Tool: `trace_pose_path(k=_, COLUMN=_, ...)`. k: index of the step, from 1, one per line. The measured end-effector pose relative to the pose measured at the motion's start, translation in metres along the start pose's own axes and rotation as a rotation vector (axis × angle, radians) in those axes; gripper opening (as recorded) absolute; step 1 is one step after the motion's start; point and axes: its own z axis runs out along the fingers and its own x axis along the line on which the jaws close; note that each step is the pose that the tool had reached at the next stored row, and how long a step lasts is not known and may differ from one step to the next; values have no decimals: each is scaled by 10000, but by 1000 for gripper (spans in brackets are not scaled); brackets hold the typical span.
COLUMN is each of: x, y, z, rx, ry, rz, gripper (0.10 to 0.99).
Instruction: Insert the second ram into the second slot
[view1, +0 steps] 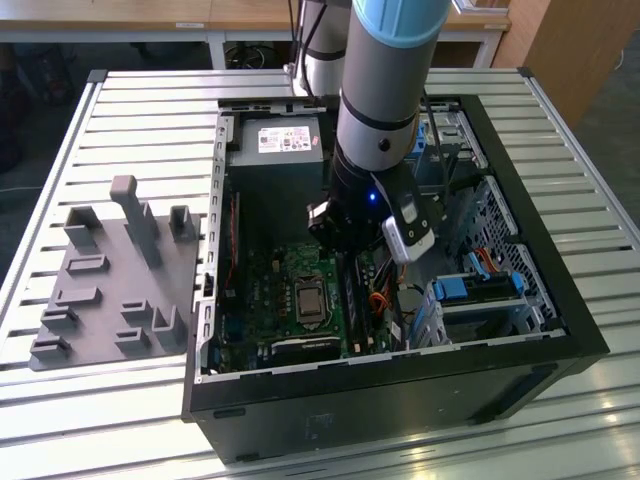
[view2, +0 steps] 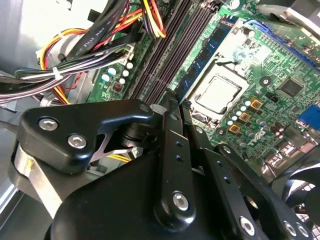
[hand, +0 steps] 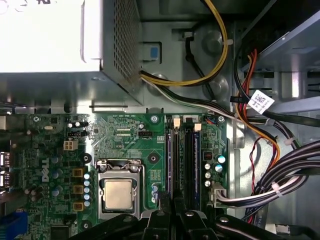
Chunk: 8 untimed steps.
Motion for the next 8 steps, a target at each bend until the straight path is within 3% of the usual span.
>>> trace_pose_path(k=8, x=-11, y=-11, z=103, rx=7, ry=125, rz=-74, gripper=137)
